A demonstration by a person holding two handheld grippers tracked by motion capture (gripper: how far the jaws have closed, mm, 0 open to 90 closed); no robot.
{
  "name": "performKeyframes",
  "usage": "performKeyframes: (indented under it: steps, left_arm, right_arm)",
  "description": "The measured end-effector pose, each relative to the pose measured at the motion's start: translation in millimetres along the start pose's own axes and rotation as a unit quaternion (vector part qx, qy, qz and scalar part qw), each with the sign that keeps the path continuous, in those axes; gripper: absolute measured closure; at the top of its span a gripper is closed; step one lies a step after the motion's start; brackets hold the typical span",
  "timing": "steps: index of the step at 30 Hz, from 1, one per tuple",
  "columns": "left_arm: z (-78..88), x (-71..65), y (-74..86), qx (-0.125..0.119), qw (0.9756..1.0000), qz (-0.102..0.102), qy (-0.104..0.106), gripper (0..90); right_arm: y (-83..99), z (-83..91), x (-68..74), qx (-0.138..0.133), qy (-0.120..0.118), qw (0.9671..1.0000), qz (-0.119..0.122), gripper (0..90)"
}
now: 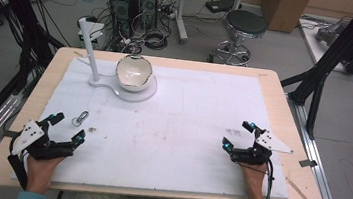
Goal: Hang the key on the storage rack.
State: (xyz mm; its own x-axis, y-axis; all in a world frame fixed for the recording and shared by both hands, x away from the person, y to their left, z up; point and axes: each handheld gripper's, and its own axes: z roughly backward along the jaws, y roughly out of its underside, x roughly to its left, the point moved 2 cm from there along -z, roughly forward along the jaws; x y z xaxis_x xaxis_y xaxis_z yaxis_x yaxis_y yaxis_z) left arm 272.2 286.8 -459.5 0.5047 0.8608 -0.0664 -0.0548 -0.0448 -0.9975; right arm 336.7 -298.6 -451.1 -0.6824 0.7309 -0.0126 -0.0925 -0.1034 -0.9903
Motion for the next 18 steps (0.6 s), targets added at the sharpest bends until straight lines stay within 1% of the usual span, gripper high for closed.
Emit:
performKeyframes:
  steps: [2, 3, 4, 5, 6, 8, 9, 10, 11, 12, 13, 15, 16, 17, 18]
  left_arm:
    - [0.1, 0.4, -0.2, 0.0, 1.0, 0.001, -0.001, 2.4]
    - [0.0, 1.4, -1.4, 0.0, 0.9999, 0.01, 0.001, 2.4]
    - [0.4, 1.9, -3.8, -0.001, 0.9999, 0.015, 0.001, 2.4]
    - [0.7, 2.3, -7.3, -0.005, 0.9999, 0.015, 0.001, 2.4]
    - [0.7, 2.3, -7.3, -0.005, 0.9999, 0.015, 0.001, 2.4]
    - [1.6, 3.0, -15.9, -0.01, 0.9998, 0.016, 0.005, 2.4]
    - [1.9, 3.7, -20.3, -0.009, 0.9998, 0.015, 0.007, 2.4]
    - [1.3, 4.9, -30.7, 0.005, 0.9999, 0.009, 0.009, 2.4]
    - [0.3, 5.2, -36.5, 0.015, 0.9998, 0.004, 0.011, 2.4]
    - [0.3, 5.2, -36.5, 0.015, 0.9998, 0.004, 0.011, 2.4]
    - [-0.6, 5.5, -43.1, 0.027, 0.9996, -0.002, 0.012, 2.4]
    - [-2.5, 5.8, -57.3, 0.055, 0.9982, -0.023, 0.0, 2.4]
    - [-4.9, 6.5, -71.4, 0.073, 0.9968, -0.032, 0.003, 2.4]
    - [-4.9, 6.5, -71.4, 0.073, 0.9968, -0.032, 0.003, 2.4]
    - [-6.4, 7.0, -77.9, 0.082, 0.996, -0.034, 0.005, 2.4]
  right_arm:
    - [0.0, 0.0, -0.1, 0.0, 0.0, 1.0, 0.0, 0.5]
    - [0.0, 0.0, 0.2, 0.0, 0.0, 1.0, 0.001, 0.6]
    - [-0.1, -0.1, 0.2, 0.0, 0.001, 1.0, 0.003, 0.5]
    - [-0.1, -0.2, 0.1, 0.0, 0.0, 1.0, 0.006, 0.5]
    - [-0.2, -0.3, 0.1, -0.001, 0.0, 1.0, 0.005, 0.5]
    - [-0.1, 0.0, 0.1, 0.0, 0.0, 1.0, 0.002, 0.5]
    - [0.0, 0.0, 0.1, 0.0, 0.0, 1.0, 0.002, 0.5]
    - [-0.1, 0.0, 0.3, 0.0, 0.0, 1.0, 0.001, 0.5]
    - [-0.1, 0.0, 0.1, 0.0, 0.0, 1.0, 0.002, 0.6]
    - [-0.1, 0.0, 0.1, 0.0, 0.0, 1.0, 0.002, 0.6]
    - [-0.1, -0.1, 0.3, 0.0, 0.001, 1.0, 0.003, 0.5]
    - [-0.1, -0.1, 0.1, 0.0, 0.0, 1.0, 0.006, 0.6]
    - [-0.1, -0.2, 0.1, 0.0, 0.0, 1.0, 0.007, 0.5]
    - [-0.2, -0.3, 0.1, -0.001, 0.001, 1.0, 0.005, 0.5]
    - [0.0, 0.0, 0.1, 0.0, 0.001, 1.0, 0.002, 0.5]
